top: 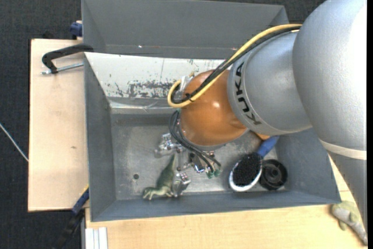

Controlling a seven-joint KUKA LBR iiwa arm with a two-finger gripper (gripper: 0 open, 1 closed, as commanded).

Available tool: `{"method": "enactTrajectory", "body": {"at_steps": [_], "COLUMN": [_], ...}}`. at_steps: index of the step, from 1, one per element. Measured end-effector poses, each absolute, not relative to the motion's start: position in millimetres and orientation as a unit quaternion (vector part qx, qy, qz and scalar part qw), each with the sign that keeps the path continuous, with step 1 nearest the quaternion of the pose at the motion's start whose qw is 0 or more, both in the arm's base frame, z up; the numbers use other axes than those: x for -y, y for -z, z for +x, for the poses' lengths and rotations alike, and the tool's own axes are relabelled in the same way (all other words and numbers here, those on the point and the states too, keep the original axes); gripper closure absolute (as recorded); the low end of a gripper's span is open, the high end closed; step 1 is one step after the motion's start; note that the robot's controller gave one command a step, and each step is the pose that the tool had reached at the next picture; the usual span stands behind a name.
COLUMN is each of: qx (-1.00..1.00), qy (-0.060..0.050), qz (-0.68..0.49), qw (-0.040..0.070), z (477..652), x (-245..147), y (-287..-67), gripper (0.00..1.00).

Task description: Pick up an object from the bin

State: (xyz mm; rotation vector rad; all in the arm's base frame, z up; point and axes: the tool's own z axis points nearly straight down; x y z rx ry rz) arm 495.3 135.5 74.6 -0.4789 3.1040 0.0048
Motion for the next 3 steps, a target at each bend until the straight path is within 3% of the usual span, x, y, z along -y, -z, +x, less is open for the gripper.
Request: {"method": "enactTrajectory", "body": {"at_steps": [1,2,3], "qx": [-0.988,-0.988,-0.988], "qy": [-0.002,-0.001,-0.001], "qz": [-0.152,-0.151,-0.151], "qw": [0.004,0.004,0.007], "z": [497.5,499.4,502.2], "x": [-135.7,-137.1,-138.8], "y": [-75.9,-114.3,-192.5], "gripper": [1.0,1.0,1.0]}}
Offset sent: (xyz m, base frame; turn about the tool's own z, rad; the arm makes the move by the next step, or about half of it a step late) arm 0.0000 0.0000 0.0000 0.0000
